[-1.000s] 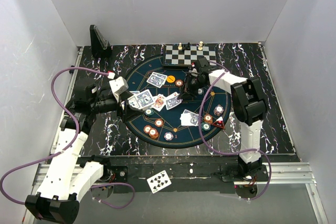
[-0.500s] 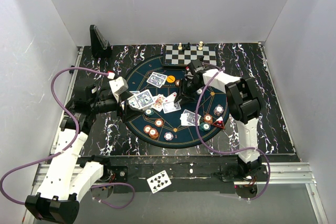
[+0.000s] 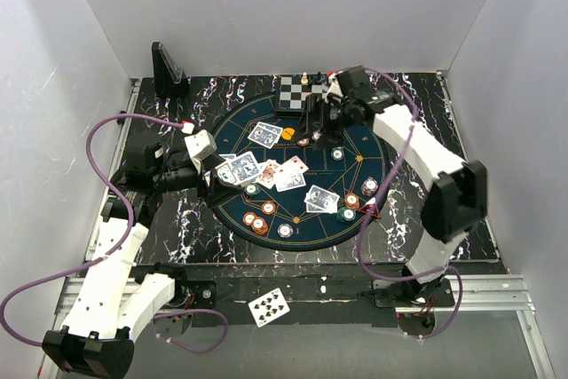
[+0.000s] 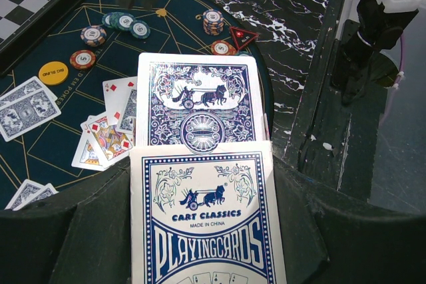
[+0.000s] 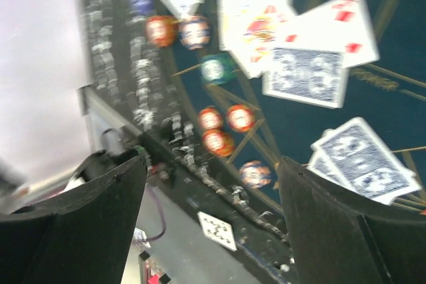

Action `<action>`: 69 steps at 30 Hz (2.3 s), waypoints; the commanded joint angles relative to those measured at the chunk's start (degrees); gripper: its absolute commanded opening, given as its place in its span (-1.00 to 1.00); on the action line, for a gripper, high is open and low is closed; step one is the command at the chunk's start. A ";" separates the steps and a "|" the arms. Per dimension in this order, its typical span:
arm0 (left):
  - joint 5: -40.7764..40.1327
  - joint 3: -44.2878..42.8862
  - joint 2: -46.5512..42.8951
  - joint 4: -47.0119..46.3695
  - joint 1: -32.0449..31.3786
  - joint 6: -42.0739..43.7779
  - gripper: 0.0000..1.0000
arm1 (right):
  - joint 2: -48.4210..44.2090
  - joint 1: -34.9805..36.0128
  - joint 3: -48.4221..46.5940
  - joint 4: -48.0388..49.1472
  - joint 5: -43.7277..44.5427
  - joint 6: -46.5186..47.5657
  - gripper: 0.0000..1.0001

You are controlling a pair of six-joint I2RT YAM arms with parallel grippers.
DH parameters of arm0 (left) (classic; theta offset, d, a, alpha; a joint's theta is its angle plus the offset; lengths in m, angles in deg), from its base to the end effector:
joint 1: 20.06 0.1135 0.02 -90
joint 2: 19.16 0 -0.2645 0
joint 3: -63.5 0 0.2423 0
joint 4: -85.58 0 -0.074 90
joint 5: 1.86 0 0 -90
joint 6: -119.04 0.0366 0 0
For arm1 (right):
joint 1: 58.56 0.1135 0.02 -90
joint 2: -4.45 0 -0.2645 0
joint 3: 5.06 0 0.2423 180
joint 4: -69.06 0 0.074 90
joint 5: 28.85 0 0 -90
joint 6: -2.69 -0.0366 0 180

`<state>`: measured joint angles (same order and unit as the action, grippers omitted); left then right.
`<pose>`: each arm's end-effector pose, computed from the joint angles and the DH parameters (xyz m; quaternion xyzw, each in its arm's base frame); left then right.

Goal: Distribute texas hold em gaming equipment

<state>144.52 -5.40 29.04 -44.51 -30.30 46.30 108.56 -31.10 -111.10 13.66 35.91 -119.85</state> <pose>0.1448 -0.0571 0.3503 0.4129 0.6816 -0.3794 0.4701 0.3392 0.1939 0.2921 -0.0273 0.9288 0.3326 0.1611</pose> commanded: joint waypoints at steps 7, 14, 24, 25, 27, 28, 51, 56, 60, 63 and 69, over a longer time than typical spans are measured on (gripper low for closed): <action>1.80 -1.16 -0.92 -0.33 0.13 0.76 -1.00 | -12.27 8.74 -5.68 7.65 -16.15 -6.66 0.77; 1.80 -1.68 -0.66 -0.33 0.13 0.50 -1.00 | -7.09 16.21 -10.95 6.52 -16.51 -5.61 0.79; 1.98 -2.12 -0.31 -0.33 0.13 0.76 -1.00 | -3.74 18.77 -9.99 10.03 -18.09 -7.89 0.34; 1.98 -2.12 -0.31 -0.33 0.22 0.76 -1.00 | -3.92 18.68 -9.38 10.64 -18.27 -8.33 0.30; 1.98 -2.21 -0.31 -0.33 0.13 0.76 -1.00 | -3.92 18.68 -8.41 11.00 -18.53 -8.95 0.24; 1.98 -2.12 -0.13 -0.33 0.13 0.76 -1.00 | -4.09 18.68 -8.06 11.17 -18.54 -9.04 0.21; 2.24 -2.30 0.05 -0.59 0.13 0.59 -1.00 | -12.71 14.37 3.28 15.92 -19.15 -13.08 -0.01; 2.07 -2.30 -0.13 -0.59 0.13 0.50 -1.00 | -13.15 14.20 3.28 14.78 -18.27 -12.82 -0.06; 1.98 -2.21 -0.30 -0.59 0.13 0.59 -1.00 | -14.02 13.67 3.46 14.17 -17.83 -12.64 -0.11; 1.98 -2.04 -0.22 -0.59 0.13 0.67 -1.00 | -14.99 12.97 3.81 14.16 -17.83 -12.90 -0.17; 1.89 -2.21 -0.31 -0.68 0.13 0.59 -1.00 | -16.22 11.56 5.30 14.95 -18.79 -13.96 -0.33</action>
<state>145.17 -5.42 29.78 -44.03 -30.30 46.45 95.27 -18.51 -107.54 27.58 17.97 -132.83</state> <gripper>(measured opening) 0.654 0.364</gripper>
